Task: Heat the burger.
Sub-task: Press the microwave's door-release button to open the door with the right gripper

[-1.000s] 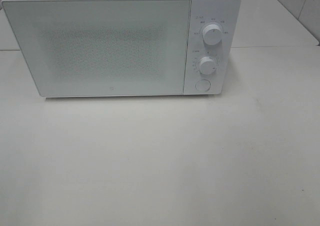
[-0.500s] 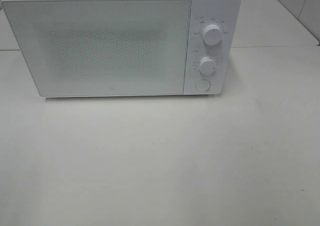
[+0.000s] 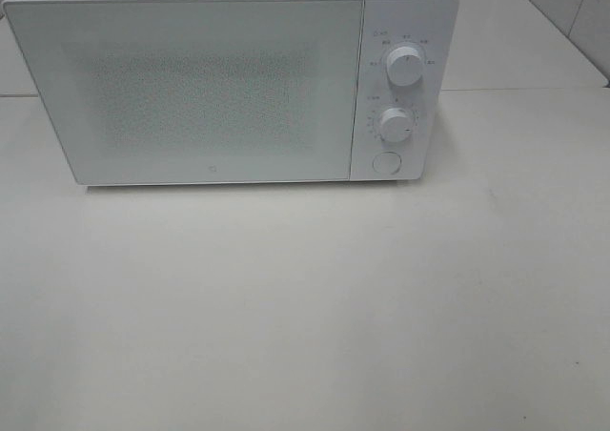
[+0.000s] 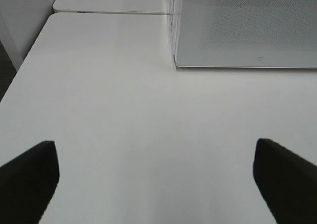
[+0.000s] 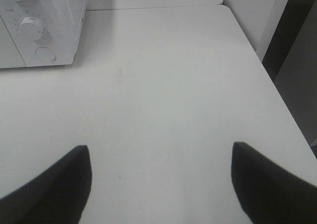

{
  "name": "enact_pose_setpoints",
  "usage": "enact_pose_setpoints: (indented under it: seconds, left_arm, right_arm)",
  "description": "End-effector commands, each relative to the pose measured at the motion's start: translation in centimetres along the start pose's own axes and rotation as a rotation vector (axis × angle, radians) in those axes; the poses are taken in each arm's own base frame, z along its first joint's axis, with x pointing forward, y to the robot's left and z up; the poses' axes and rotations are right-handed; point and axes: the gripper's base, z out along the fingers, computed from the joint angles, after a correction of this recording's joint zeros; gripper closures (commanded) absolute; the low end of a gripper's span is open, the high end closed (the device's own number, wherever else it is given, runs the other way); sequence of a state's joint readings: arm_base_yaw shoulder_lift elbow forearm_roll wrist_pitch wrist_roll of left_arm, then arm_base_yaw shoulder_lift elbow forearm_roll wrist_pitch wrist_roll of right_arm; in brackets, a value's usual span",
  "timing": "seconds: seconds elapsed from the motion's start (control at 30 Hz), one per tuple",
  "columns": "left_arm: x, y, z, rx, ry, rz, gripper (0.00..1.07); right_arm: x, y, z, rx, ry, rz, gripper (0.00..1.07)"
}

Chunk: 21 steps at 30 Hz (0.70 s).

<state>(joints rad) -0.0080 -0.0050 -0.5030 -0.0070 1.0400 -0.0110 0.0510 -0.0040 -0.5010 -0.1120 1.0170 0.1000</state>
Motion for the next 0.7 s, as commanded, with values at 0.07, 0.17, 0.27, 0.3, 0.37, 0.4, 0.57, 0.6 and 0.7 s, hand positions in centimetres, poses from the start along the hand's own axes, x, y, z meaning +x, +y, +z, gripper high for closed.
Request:
enact_pose_setpoints:
  seconds: [0.07,0.17,0.27,0.3,0.37,0.4,0.57,0.6,0.7]
  left_arm:
    - [0.2,0.0,-0.3,0.005,-0.023,0.000,0.04]
    - [0.2,0.0,-0.3,0.005,-0.023,0.000,0.04]
    - [0.2,0.0,-0.3,0.005,-0.023,0.000,0.04]
    - [0.2,0.0,-0.3,0.005,-0.023,0.000,0.04]
    - [0.2,0.0,-0.3,0.005,-0.023,0.000,0.04]
    - [0.2,0.0,-0.3,0.005,-0.023,0.000,0.04]
    - [0.2,0.0,-0.3,0.005,-0.023,0.000,0.04]
    - [0.2,0.0,-0.3,0.005,-0.023,0.000,0.04]
    - [0.2,0.0,-0.3,0.005,-0.023,0.000,0.04]
  right_arm:
    - [0.1,0.0,-0.3,-0.001,-0.040,-0.012,0.31]
    - [0.1,0.0,-0.3,-0.001,-0.040,-0.012,0.31]
    - [-0.4,0.0,-0.6,-0.001,-0.053,-0.011,0.31]
    - [-0.9,0.0,-0.7,-0.001,-0.046,-0.012,0.31]
    - [-1.2,0.0,-0.6,-0.001,-0.042,-0.013,0.31]
    - [-1.7,0.1,-0.2,-0.002,-0.032,-0.016,0.31]
    - [-3.0,0.3,0.9,-0.006,-0.034,-0.022,0.31]
    - [-3.7,0.4,1.6,-0.011,-0.045,-0.026,0.31]
    - [-4.8,0.6,2.7,-0.015,-0.054,-0.033,0.31]
